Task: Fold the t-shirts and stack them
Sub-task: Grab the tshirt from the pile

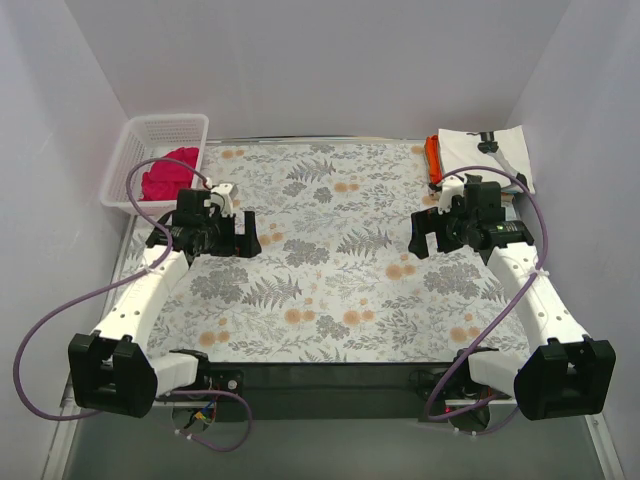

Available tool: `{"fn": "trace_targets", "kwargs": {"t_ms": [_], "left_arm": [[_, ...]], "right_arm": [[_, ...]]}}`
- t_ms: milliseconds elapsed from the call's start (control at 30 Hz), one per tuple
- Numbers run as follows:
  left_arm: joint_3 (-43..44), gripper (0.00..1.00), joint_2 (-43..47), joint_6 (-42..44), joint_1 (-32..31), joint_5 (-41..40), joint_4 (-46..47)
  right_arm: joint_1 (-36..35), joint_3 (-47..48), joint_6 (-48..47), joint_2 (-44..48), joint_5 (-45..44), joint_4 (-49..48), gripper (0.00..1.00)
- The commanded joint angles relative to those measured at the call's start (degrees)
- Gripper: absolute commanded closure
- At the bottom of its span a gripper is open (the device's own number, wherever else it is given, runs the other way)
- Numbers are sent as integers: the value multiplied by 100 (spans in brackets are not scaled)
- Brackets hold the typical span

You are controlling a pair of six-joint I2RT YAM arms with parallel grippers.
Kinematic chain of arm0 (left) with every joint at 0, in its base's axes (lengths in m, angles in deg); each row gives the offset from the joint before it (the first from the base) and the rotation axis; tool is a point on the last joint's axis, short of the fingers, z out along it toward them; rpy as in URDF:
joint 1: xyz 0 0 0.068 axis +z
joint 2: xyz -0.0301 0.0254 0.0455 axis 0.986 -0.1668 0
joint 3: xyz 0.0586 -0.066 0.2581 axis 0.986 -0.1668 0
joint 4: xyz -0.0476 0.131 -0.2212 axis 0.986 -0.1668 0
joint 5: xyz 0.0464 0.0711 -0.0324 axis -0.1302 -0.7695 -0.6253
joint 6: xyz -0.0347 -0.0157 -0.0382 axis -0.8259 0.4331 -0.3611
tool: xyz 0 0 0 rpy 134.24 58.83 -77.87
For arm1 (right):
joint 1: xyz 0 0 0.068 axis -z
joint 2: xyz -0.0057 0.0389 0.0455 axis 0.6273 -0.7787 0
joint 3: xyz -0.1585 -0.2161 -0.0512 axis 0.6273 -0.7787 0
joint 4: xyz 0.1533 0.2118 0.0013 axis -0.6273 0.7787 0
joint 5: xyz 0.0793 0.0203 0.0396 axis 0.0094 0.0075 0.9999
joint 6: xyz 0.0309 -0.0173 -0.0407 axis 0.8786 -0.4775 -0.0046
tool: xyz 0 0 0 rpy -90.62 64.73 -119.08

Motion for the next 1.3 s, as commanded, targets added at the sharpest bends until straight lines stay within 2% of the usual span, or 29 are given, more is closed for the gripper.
{"fn": "trace_targets", "kwargs": {"t_ms": [0,67,167,333,400,433,467,500,533,633,733,800,900,1100,1267], "left_arm": [[536,2,-62,187,18,226,-344],[896,2,-300,178,18,428,-547],[1783,2,-757,-23,18,324,-741],[3810,2,-1906,-269,167,-379,-997],[4314,2,-2241,-357,569,-327,-822],[4700,2,-2522,-419,763,-92,-716],[4834,2,-2673,-446,948,163,-567],[4931,2,-2787,-394,1419,531,-226],[5036,2,-2928,-367,1529,656,-93],[5729,2,-3709,-77,1688,97,50],[7055,2,-4912,143,1925,-834,-485],[7758,2,-5649,-40,2370,-777,-592],[8034,3,-6240,-191,2864,32,-488],[7359,9,-6628,143,2962,332,-74],[7129,9,-6954,353,2962,139,-21]], "right_arm": [[-1,13,-96,96,58,-224,2],[8,22,-131,130,49,-277,2],[-1,-92,-87,262,-135,-461,2],[8,48,-235,184,-346,-401,2],[-1,276,-367,17,-259,-191,2],[-1,347,-385,-44,-224,-146,2],[-1,452,-368,-150,-224,-119,2],[8,487,-368,-194,-198,-119,2],[8,523,-342,-229,-189,-128,2],[-1,637,-307,-466,-145,-102,2],[8,734,-307,-712,-179,-66,2],[8,760,-298,-827,-206,-75,2],[8,813,-306,-950,-171,-49,2],[-1,883,-342,-1170,-118,-14,2],[8,910,-324,-1372,-118,13,2]]}}
